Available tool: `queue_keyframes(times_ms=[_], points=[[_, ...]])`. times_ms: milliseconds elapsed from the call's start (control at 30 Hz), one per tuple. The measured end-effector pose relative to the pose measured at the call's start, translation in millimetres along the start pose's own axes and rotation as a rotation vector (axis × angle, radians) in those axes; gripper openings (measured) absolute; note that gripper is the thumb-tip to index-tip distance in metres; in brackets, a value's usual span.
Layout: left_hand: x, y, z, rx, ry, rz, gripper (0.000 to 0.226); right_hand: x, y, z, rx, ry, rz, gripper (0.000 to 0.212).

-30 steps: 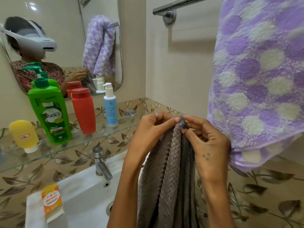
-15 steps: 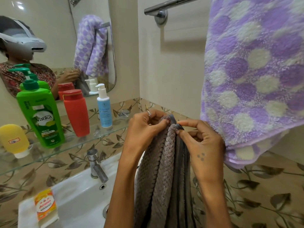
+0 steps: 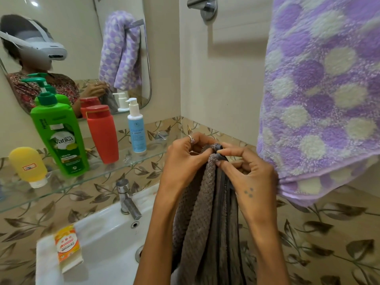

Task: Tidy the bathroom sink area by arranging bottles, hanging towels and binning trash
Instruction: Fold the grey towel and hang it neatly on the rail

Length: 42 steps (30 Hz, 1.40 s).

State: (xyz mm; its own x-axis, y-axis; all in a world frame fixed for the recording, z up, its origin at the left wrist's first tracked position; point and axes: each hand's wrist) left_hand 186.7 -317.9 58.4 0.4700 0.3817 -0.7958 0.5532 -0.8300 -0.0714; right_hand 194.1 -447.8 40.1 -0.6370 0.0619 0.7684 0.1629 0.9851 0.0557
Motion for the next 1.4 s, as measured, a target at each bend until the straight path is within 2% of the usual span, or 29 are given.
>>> queue_keyframes(times_ms=[200, 300, 400, 500, 633, 733, 800, 967, 1067, 1167, 1300, 1400], points=[[-3, -1, 3, 0.076, 0.012, 0.022, 0.019, -6, -3, -1, -0.068, 0.057, -0.068, 0.029], [-3, 1, 6, 0.069, 0.023, 0.03, 0.018, -8, -5, -2, -0.053, 0.083, -0.054, 0.036], [1, 2, 8, 0.049, 0.035, 0.046, 0.025, -8, -5, 1, 0.0, 0.01, 0.049, 0.034], [3, 0, 14, 0.027, -0.024, 0.11, 0.027, -9, -5, 6, -0.007, -0.049, 0.113, 0.029], [1, -9, 22, 0.128, -0.073, 0.121, 0.024, -11, -3, 14, -0.024, -0.089, 0.153, 0.024], [0, -12, 28, 0.306, -0.097, -0.067, 0.012, -11, -6, 15, -0.089, -0.042, 0.097, 0.022], [2, -9, 33, 0.387, -0.032, -0.249, 0.019, -12, -9, 15, -0.153, -0.026, 0.106, 0.022], [15, -2, 50, 0.418, 0.093, -0.43, 0.035, -6, -11, 23, -0.267, 0.0, 0.106, 0.022], [19, -13, 64, 0.351, 0.032, -0.519, 0.037, 4, -9, 35, -0.279, 0.006, 0.098, 0.025], [18, -34, 77, 0.16, -0.006, -0.56, 0.035, 18, -9, 52, -0.255, -0.005, 0.106, 0.026], [18, -57, 103, -0.095, -0.019, -0.583, 0.019, 35, -15, 78, -0.205, -0.008, 0.122, 0.025], [9, -54, 125, -0.237, -0.075, -0.489, 0.017, 46, -27, 93, -0.208, -0.017, 0.152, 0.025]])
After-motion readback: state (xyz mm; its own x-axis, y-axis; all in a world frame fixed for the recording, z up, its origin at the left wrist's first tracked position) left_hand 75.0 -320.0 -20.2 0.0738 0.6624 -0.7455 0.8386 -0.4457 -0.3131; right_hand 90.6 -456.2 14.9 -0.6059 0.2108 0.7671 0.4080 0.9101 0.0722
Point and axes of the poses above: each hand's wrist, its own z-axis away from the middle knuckle, its own y-axis out of the palm, x = y × z, and after that the axes turned 13 degrees about -x, right-handed
